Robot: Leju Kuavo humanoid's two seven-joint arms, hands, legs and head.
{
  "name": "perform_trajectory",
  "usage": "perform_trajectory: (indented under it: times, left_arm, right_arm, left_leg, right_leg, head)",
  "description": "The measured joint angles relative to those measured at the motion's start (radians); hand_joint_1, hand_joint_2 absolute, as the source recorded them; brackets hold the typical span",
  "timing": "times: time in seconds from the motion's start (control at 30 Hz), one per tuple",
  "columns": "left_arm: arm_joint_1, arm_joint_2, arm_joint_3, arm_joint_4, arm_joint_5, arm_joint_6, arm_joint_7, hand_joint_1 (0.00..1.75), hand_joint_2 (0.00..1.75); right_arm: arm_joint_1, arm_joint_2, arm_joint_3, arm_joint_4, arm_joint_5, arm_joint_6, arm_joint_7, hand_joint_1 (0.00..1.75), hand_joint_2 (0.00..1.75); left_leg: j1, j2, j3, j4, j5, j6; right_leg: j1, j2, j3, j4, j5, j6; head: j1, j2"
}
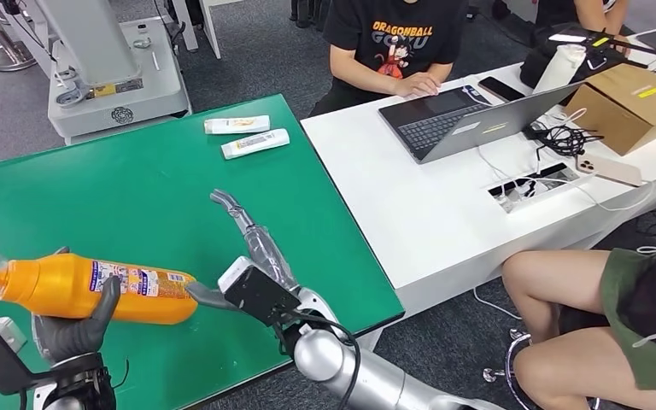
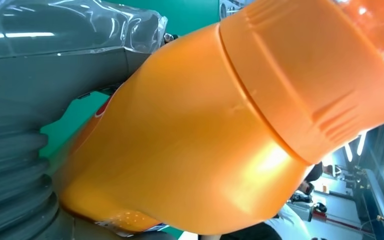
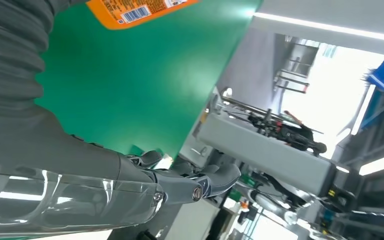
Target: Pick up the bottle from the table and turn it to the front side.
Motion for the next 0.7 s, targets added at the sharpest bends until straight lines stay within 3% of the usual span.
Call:
perform_trajectory:
  times: [0.4,0.7]
  left_arm:
    - [0.007,0.019,0.059,-0.069,-0.099,0.033,0.003,1.75,1.75]
    - [-0.115,0.144,0.087,-0.101,-0.306,0.034,0.092,1.75,1.75]
  right_arm:
    - [0.138,-0.006,0.021,-0.222,0.029,0.034,-0.052,0.0,1.75]
    - [0.176,-0.017,0.023,-0.263,0.012,0.032,-0.074,0.0,1.75]
  left_leg:
    - [0.0,0.0,0.0,0.0,0.0,0.0]
    - [0.0,0.0,0.001,0.0,0.001,-0.001]
  right_leg:
    - [0.0,0.0,0.0,0.0,0.0,0.0]
    - [0.0,0.0,0.0,0.001,0.0,0.0]
  head:
    - [0.0,0.0]
    - [0.0,0.0]
